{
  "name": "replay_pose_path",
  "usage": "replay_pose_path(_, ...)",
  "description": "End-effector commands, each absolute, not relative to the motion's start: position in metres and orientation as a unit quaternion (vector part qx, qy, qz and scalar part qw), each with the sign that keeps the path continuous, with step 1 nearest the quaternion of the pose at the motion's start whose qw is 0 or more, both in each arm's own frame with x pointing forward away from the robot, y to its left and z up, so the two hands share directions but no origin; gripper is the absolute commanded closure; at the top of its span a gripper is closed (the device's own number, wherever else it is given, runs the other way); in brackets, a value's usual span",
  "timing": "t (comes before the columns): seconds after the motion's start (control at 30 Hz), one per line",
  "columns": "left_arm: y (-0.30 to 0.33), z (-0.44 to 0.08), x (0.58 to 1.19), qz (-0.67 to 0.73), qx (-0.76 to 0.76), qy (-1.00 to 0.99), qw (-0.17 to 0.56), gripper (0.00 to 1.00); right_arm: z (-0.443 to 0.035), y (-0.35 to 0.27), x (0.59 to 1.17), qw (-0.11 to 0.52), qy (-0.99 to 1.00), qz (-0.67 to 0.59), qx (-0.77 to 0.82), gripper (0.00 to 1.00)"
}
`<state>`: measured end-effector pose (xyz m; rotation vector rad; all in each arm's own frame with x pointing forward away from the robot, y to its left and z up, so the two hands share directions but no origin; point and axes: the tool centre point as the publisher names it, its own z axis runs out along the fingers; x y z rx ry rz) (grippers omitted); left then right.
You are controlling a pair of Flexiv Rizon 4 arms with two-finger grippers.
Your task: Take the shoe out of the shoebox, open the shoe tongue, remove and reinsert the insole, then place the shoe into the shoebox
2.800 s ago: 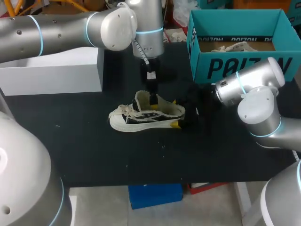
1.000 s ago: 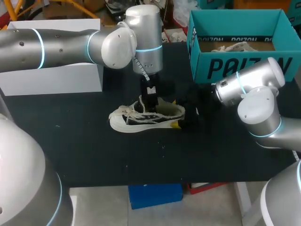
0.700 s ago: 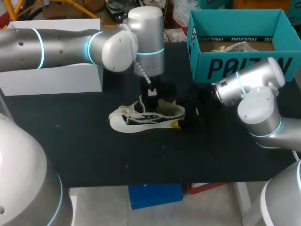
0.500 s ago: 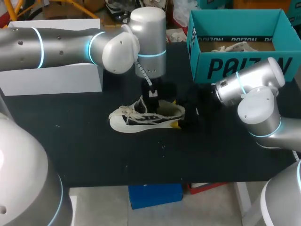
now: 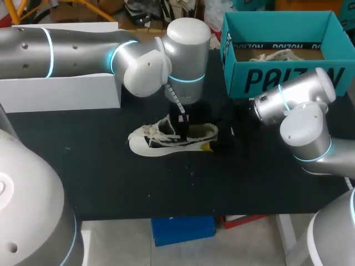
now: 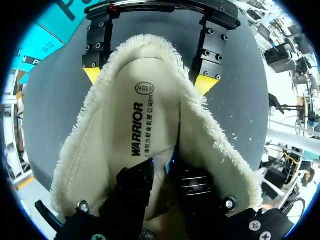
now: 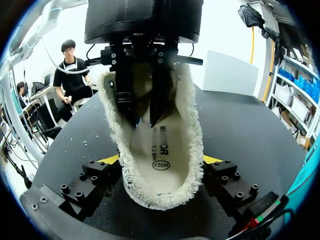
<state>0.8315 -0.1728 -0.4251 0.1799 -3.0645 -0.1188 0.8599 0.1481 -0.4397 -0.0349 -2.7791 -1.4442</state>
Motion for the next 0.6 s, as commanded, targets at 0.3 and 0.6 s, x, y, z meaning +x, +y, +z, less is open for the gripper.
replay_pose_path(0.3, -0.164, -0.455, 0.83, -0.08, 0.057, -0.986, -0.137, 0.76, -0.442, 0.148, 0.861, 0.005, -0.887, -0.461, -0.012, 1.0)
replay_pose_path(0.6, -0.157, -0.451, 0.843, -0.08, 0.064, -0.97, -0.219, 0.75, -0.442, 0.148, 0.861, 0.005, -0.887, -0.461, -0.012, 1.0)
